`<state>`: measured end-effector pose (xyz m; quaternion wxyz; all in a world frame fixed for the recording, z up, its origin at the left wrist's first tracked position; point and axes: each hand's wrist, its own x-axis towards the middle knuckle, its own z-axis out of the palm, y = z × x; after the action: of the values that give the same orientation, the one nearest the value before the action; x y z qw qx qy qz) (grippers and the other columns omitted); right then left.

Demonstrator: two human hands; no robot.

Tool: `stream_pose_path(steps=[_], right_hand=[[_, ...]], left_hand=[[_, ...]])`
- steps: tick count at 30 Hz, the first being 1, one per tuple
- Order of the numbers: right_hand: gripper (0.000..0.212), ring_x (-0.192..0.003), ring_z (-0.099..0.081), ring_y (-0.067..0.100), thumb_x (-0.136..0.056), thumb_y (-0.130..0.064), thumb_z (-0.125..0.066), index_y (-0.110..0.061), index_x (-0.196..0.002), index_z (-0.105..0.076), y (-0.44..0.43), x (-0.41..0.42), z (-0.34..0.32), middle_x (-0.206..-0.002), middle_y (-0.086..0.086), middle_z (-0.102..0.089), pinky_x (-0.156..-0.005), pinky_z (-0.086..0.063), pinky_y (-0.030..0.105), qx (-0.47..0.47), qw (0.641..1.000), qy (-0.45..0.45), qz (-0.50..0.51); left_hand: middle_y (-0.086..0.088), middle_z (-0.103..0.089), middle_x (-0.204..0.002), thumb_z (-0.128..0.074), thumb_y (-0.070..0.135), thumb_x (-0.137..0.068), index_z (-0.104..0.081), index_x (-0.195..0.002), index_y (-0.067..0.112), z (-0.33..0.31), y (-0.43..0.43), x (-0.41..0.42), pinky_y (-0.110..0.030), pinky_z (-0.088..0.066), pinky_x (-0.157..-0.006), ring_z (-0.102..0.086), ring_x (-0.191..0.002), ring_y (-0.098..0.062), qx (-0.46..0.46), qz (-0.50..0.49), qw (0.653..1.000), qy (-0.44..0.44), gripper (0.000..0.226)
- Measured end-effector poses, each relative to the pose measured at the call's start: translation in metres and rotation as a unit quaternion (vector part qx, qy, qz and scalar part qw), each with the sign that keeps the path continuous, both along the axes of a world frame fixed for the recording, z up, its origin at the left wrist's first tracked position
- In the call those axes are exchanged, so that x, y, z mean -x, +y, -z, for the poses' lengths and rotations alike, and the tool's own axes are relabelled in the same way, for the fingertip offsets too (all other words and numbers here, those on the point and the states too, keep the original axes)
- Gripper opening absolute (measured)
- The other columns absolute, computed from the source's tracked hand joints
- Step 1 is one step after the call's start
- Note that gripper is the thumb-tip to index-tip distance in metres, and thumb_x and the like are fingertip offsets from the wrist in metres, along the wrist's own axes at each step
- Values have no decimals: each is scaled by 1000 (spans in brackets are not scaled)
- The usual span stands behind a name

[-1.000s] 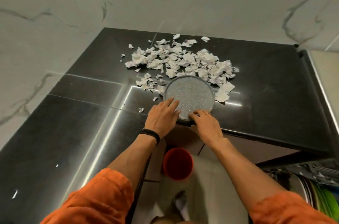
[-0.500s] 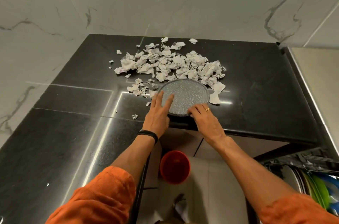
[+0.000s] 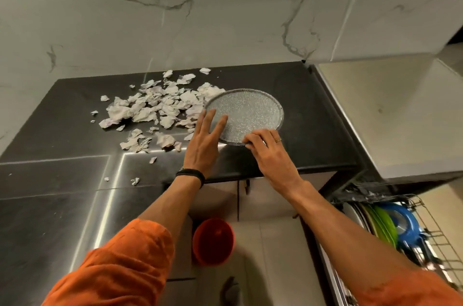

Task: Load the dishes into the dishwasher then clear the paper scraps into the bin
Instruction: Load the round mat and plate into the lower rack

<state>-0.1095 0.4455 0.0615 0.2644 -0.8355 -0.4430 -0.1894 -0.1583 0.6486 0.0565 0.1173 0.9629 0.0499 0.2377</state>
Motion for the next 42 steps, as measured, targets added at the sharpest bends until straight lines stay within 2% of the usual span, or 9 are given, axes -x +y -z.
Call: stream_pose_path(steps=[2,5,10,17,21,25,30,37,42], right_hand=[[21,-114,-47,20,-103,-15,-56,-13,-123,-58,-35,2,-4,-124,5,-51,-99,-46,25,-4,999,21,39],[19,-109,-47,21,-100,-17,-60,-13,-118,-58,-93,2,-9,-119,3,-51,-88,-50,26,-28,994,14,105],[31,-106,-52,27,-96,-38,-61,-16,-118,-62,-193,5,-6,-118,5,-58,-87,-48,40,29,966,-34,256],[52,-111,-48,28,-81,-38,-72,-24,-126,-52,-320,35,11,-124,4,-56,-91,-44,43,63,910,64,406],[44,-113,-56,26,-89,-33,-56,-20,-131,-56,-373,50,43,-127,2,-62,-88,-54,45,70,905,136,397],[44,-100,-69,23,-93,-29,-57,-22,-137,-56,-401,74,93,-128,0,-67,-74,-59,36,72,894,199,395],[44,-80,-72,33,-94,-24,-63,-21,-137,-56,-400,80,179,-117,5,-72,-59,-59,43,64,868,289,400],[42,-77,-69,41,-98,-21,-57,-21,-140,-51,-390,38,320,-113,13,-71,-63,-56,45,80,836,338,425],[43,-89,-70,41,-103,-23,-49,-22,-145,-45,-380,12,408,-133,9,-64,-72,-58,51,83,822,354,438]], left_hand=[[-23,-50,-144,-47,-22,-82,-55,-139,7,-6,-30,-17,-57,-48,-104,-37,-142,-45,-4,47,999,-15,64],[-16,-57,-133,-55,-19,-86,-60,-128,6,-13,-82,-42,-52,-42,-109,-35,-144,-41,-7,115,993,-24,49],[-14,-61,-122,-41,-4,-94,-63,-117,3,-22,-189,-76,-48,-39,-113,-40,-140,-41,-30,255,966,-29,32],[-9,-59,-121,-60,0,-92,-58,-115,11,-7,-322,-90,-45,-50,-102,-45,-132,-33,-44,414,908,36,25],[-8,-57,-115,-52,6,-91,-51,-112,16,24,-383,-92,-51,-50,-90,-53,-114,-33,-61,452,887,75,23],[-9,-58,-119,-35,14,-86,-54,-114,13,71,-416,-87,-51,-48,-93,-54,-115,-33,-75,475,867,130,34],[-8,-63,-111,-42,15,-84,-62,-109,14,159,-434,-84,-45,-46,-93,-59,-108,-31,-88,516,842,130,32],[-9,-69,-111,-65,-1,-79,-70,-109,14,322,-439,-125,-45,-43,-99,-62,-110,-32,-89,521,831,173,34],[-13,-69,-107,-44,7,-87,-69,-109,10,405,-436,-149,-46,-50,-94,-63,-105,-35,-85,533,824,173,34]])
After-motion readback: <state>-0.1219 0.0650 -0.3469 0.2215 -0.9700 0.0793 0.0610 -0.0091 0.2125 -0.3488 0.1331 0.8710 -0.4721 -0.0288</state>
